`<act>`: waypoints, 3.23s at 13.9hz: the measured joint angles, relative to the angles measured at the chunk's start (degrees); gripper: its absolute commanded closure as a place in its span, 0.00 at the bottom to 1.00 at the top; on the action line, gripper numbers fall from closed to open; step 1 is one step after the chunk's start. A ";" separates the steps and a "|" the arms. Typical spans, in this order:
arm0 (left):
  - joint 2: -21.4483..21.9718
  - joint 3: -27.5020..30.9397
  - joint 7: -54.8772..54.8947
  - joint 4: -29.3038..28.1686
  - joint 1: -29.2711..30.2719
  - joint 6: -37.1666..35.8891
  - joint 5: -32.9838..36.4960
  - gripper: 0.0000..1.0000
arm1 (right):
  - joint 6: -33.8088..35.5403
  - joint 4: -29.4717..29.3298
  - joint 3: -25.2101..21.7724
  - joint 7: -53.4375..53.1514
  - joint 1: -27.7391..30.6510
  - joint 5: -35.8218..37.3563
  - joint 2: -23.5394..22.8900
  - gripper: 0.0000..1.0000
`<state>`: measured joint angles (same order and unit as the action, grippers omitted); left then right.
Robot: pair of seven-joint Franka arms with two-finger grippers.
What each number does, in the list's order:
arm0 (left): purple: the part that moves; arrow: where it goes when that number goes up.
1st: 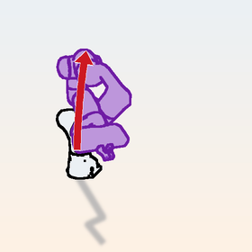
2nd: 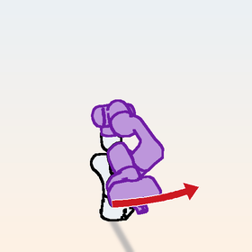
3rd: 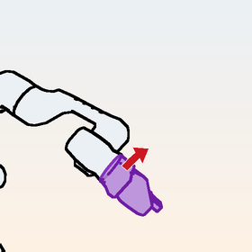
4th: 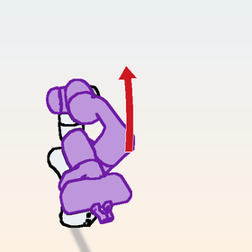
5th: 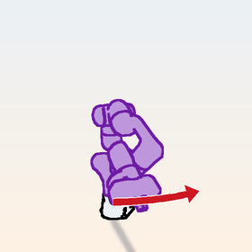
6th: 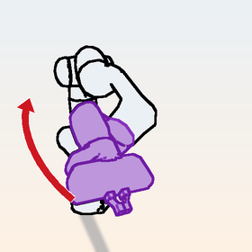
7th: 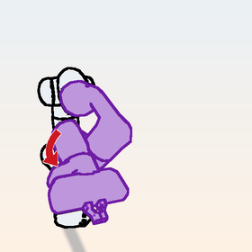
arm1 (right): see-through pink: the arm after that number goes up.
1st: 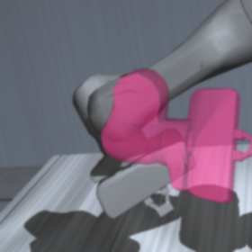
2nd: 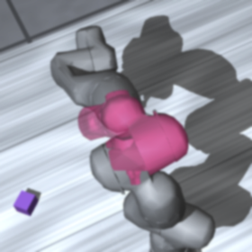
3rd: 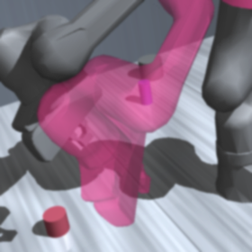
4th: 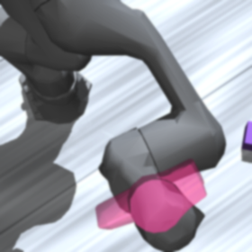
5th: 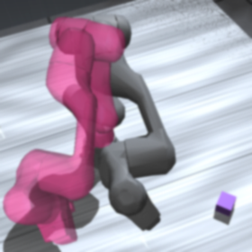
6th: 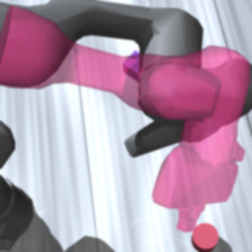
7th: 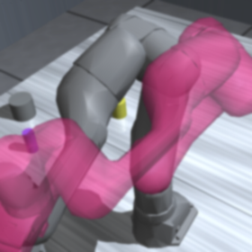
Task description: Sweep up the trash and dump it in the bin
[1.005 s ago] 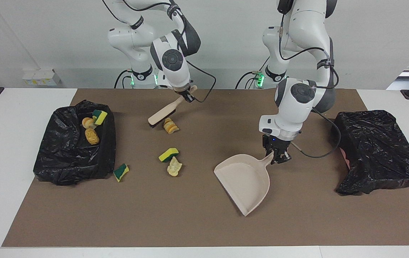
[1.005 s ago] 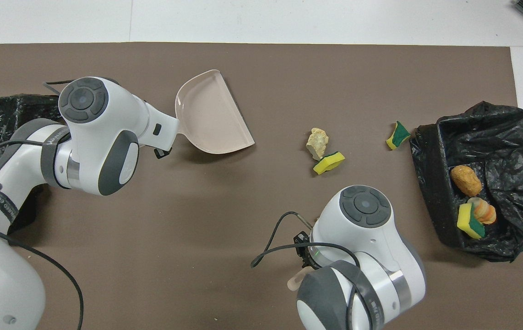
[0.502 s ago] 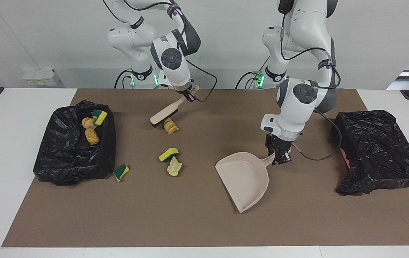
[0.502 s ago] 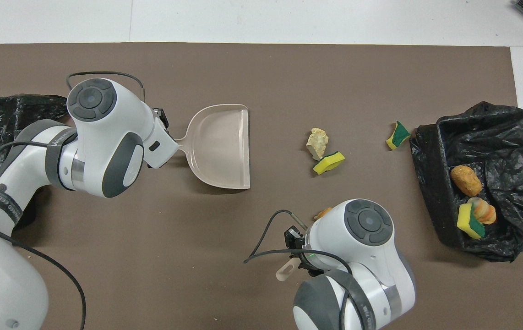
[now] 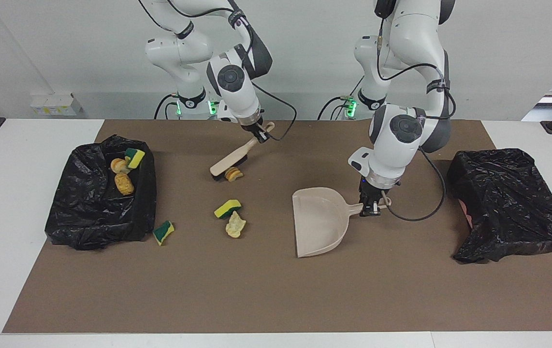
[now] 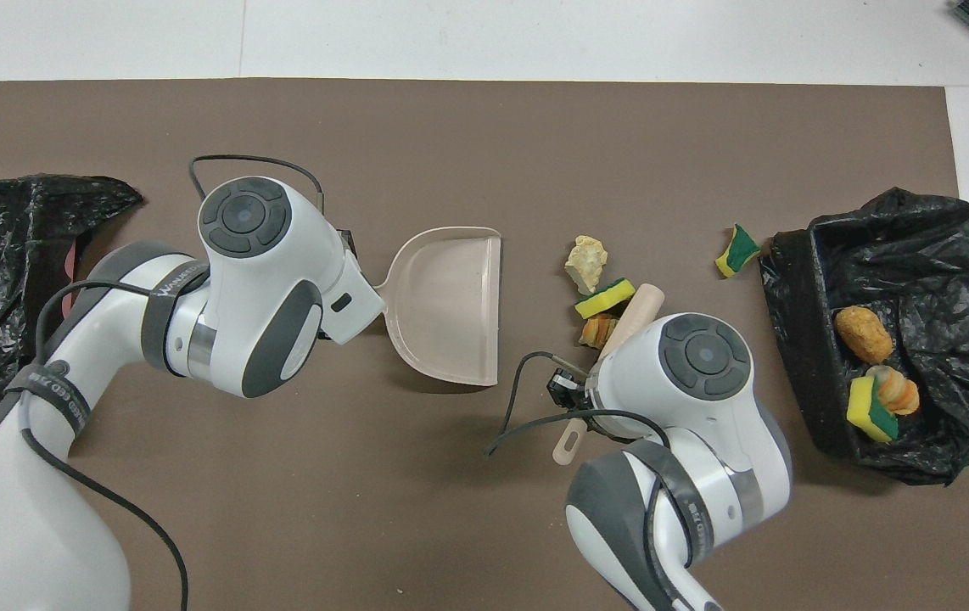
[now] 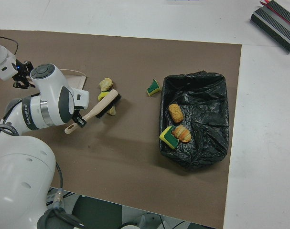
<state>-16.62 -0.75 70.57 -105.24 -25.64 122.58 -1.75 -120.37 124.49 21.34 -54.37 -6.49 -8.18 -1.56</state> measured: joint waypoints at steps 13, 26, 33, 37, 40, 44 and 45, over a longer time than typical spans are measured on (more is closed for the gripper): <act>1.70 -0.04 -16.49 -2.99 -2.49 -0.05 -0.62 1.00 | 15.48 -11.25 -0.18 27.78 5.75 12.18 -2.84 1.00; 1.80 0.03 -16.81 -3.11 -4.71 0.96 -0.62 1.00 | 12.18 -11.86 1.34 41.41 0.45 9.16 -10.69 1.00; 1.80 0.57 -15.40 -3.21 -3.69 2.73 -0.62 1.00 | 14.79 -15.62 1.00 43.84 0.97 7.02 -10.05 1.00; 1.70 0.78 -7.20 -3.32 0.25 4.72 -4.18 1.00 | 16.44 -16.33 0.08 43.83 5.11 12.12 -8.53 1.00; 1.45 0.87 2.91 -3.58 3.71 5.68 -12.87 1.00 | 16.44 -16.32 -0.42 39.20 9.15 19.01 -8.78 1.00; 1.36 0.95 15.45 -3.77 8.94 5.84 -21.63 1.00 | 16.39 -16.32 -0.65 31.93 13.89 24.90 -9.07 1.00; 1.36 0.95 16.67 -3.81 9.57 5.83 -22.44 1.00 | 16.24 -16.32 -0.66 29.68 14.63 25.78 -9.39 1.00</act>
<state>-15.26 0.20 87.24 -109.05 -16.06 128.41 -24.19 -104.12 108.17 20.68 -24.69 8.14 17.60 -10.95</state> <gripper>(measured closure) 0.674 0.740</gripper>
